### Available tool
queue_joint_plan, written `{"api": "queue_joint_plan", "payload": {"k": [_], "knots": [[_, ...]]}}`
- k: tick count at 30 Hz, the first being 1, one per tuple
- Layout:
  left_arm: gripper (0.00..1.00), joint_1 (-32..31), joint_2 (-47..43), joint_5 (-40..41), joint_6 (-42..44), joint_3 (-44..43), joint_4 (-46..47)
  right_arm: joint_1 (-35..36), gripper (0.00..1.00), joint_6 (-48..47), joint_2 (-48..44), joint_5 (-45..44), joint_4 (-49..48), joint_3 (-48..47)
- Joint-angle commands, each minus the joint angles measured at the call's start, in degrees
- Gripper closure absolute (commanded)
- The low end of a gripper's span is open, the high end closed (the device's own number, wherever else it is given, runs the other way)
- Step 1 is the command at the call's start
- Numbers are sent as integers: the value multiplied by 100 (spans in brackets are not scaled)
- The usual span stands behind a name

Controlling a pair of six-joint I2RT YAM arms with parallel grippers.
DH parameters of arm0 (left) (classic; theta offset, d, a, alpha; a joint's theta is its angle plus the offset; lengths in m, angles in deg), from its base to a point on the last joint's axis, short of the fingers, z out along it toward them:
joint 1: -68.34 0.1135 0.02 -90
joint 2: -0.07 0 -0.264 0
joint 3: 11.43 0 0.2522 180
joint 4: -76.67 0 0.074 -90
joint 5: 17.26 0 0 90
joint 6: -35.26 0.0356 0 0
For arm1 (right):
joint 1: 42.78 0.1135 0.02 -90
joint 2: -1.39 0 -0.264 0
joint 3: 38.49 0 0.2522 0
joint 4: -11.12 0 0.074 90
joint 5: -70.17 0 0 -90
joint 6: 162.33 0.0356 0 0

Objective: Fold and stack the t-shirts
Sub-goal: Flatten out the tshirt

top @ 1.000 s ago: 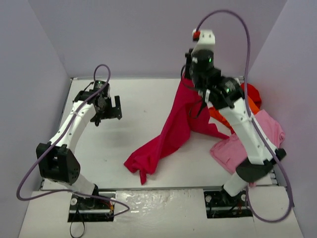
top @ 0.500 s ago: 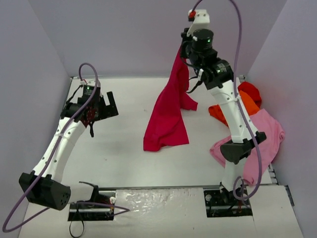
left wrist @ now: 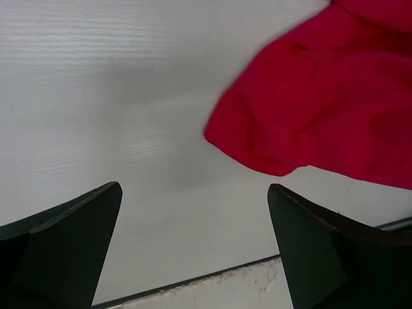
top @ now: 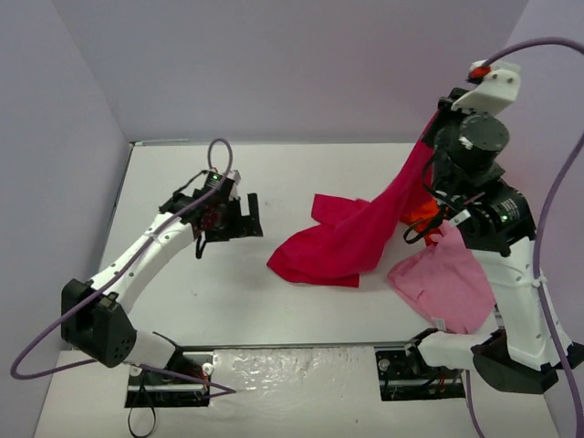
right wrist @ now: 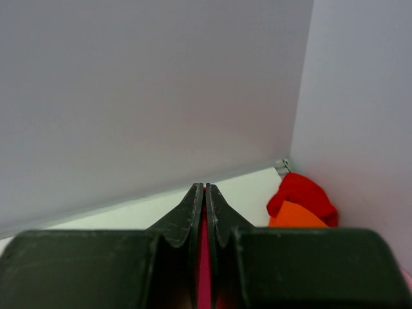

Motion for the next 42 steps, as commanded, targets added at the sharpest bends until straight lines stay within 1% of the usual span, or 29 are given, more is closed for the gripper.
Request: {"api": "queue_joint_plan", "payload": {"k": [1, 4, 8, 11, 14, 16, 18, 19, 22, 24, 25, 28, 31, 32, 33, 38, 42], "knots": [[4, -840, 434, -800, -522, -271, 900, -16, 100, -49, 271, -765, -158, 462], [4, -1318, 790, -734, -605, -483, 973, -33, 100, -27, 189, -744, -124, 550], [4, -1752, 1065, -1126, -961, -536, 1300, -46, 100, -52, 206, -792, -50, 614], [4, -2430, 1124, -1217, -1176, -632, 1601, -85, 100, -57, 234, -857, -42, 718], [4, -3029, 1221, -1143, -1271, -757, 1657, -115, 100, -18, 284, -852, -42, 822], [4, -3597, 1414, -1088, -1381, -855, 1668, -132, 100, 77, 268, -723, -44, 927], [4, -3859, 1635, -1106, -1422, -918, 1693, -141, 100, 127, 266, -671, -51, 994], [4, -4091, 1818, -1131, -1447, -993, 1718, -141, 100, 161, 249, -637, -51, 1077], [5, -4355, 2132, -1123, -1447, -1185, 1709, -150, 100, 231, 214, -611, -43, 1268], [17, -4463, 2459, -1182, -1436, -1375, 1745, -168, 100, 287, 166, -571, -42, 1366], [26, -4477, 2582, -1169, -1423, -1417, 1806, -168, 100, 315, 139, -537, -42, 1421], [57, -4480, 2854, -1027, -1298, -1554, 1789, -185, 100, 363, 88, -479, -34, 1514], [91, -4472, 3197, -989, -1164, -1807, 1700, -185, 100, 392, 37, -397, -11, 1548], [98, -4471, 3298, -970, -1120, -1869, 1700, -185, 100, 402, 25, -383, -3, 1556], [100, -4471, 3355, -942, -1084, -1902, 1721, -187, 100, 408, 19, -380, 3, 1563], [100, -4471, 3499, -816, -909, -2124, 1813, -202, 100, 423, -5, -365, 18, 1667], [100, -4476, 3684, -888, -806, -2356, 2012, -216, 100, 437, -27, -378, 28, 1757]]}}
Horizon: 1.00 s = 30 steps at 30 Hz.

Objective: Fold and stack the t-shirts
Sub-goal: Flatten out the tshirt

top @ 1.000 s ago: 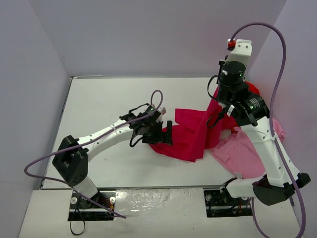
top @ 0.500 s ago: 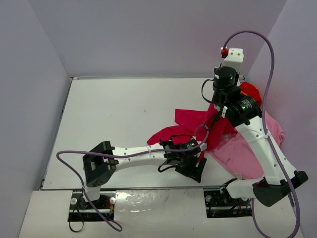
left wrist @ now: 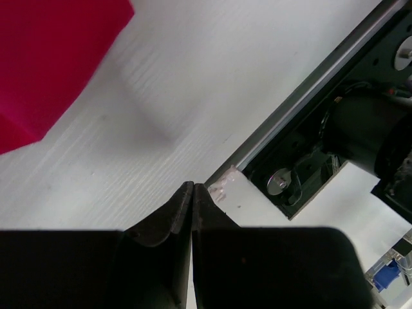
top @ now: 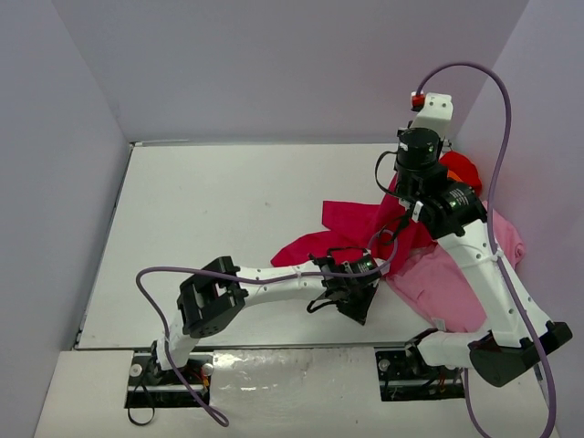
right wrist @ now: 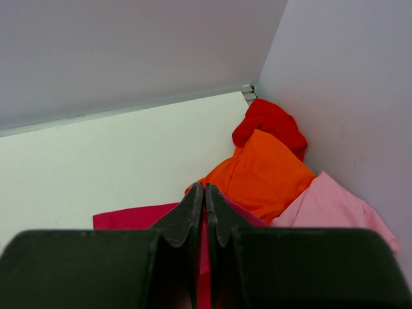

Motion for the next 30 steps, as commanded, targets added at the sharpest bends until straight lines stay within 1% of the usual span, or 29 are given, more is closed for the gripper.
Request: {"api": "queue_joint_plan", "payload": {"k": [1, 5, 9, 13, 16, 19, 24, 28, 30], "knots": [[100, 20, -10, 61, 219, -542, 443, -56, 100, 86, -162, -59, -342, 72], [100, 21, 239, 316, 281, -684, 422, -65, 100, 78, -215, -59, -342, 134], [100, 48, 422, 971, 415, -662, 412, -75, 100, 86, -261, -78, -333, 216], [100, 73, 597, 1379, 505, -701, 207, -91, 100, 80, -275, -100, -318, 260], [100, 73, 560, 2009, 542, -593, 70, -92, 100, 105, -303, -94, -316, 322], [100, 65, 239, 3205, 430, -305, 114, -100, 100, 154, -287, -62, -317, 413], [100, 65, -415, 4472, 258, 645, 662, -92, 100, 203, -240, 30, -317, 486], [100, 63, -1018, 5570, 90, 1162, 968, -98, 100, 220, -196, 129, -324, 492], [100, 57, -1330, 5923, 50, 1409, 1036, -100, 100, 237, -170, 153, -324, 524]]}}
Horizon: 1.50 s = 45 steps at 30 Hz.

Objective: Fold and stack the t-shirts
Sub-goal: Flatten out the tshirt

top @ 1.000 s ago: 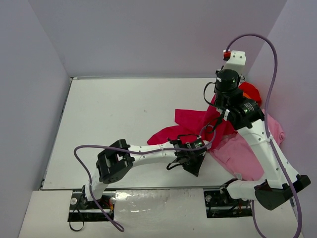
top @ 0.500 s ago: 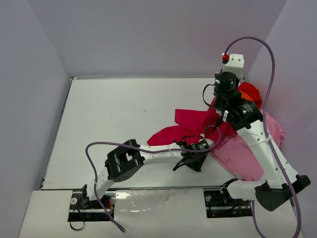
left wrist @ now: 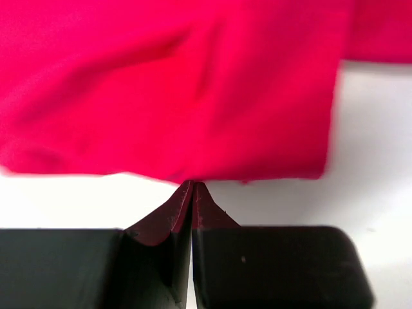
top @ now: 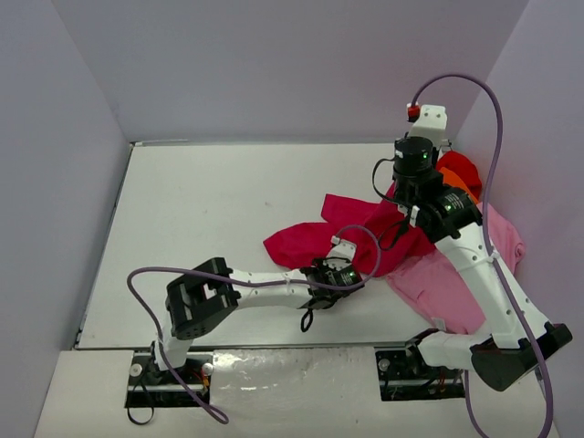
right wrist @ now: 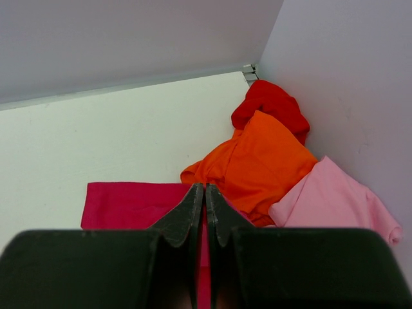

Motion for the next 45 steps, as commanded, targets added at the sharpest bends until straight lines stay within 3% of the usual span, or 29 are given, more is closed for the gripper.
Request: {"api": "queue_joint_plan", "payload": {"k": [1, 8, 10, 13, 17, 19, 21, 24, 35, 36, 37, 41, 43, 45], "knots": [[100, 22, -1073, 1734, -170, 243, 461, -33, 100, 115, -4, 24, -357, -4], [100, 133, -1451, 2446, -183, 338, -66, -33, 100, 184, 30, 169, -384, 17], [93, 174, -1486, 2331, -131, 338, -210, -33, 100, 184, 40, 177, -386, 35], [62, 175, -1474, 1403, 78, 346, -94, -33, 100, 197, 77, 208, -384, 72], [45, 127, -1396, 75, 176, 221, 163, -33, 100, 212, 136, 205, -393, 158], [31, 81, -1383, -519, 206, 287, 449, -33, 100, 228, 157, 226, -393, 189], [17, 47, -1356, -653, 241, 349, 710, -33, 100, 228, 184, 253, -393, 223], [9, 34, -1174, -696, 280, 293, 759, -33, 100, 201, 179, 274, -392, 280], [14, 43, -446, -884, 487, -167, 737, -51, 100, 153, 73, 208, -388, 421], [24, 43, -414, -874, 505, -188, 741, -53, 100, 143, 57, 199, -387, 437], [42, 43, -381, -864, 516, -204, 741, -59, 100, 133, 40, 188, -392, 453], [77, 43, -324, -860, 540, -289, 708, -96, 100, 84, -11, 148, -384, 494], [89, 43, -350, -862, 561, -294, 663, -120, 100, 70, -23, 134, -392, 525], [91, 43, -394, -836, 561, -294, 644, -129, 100, 70, -6, 142, -384, 534]]}}
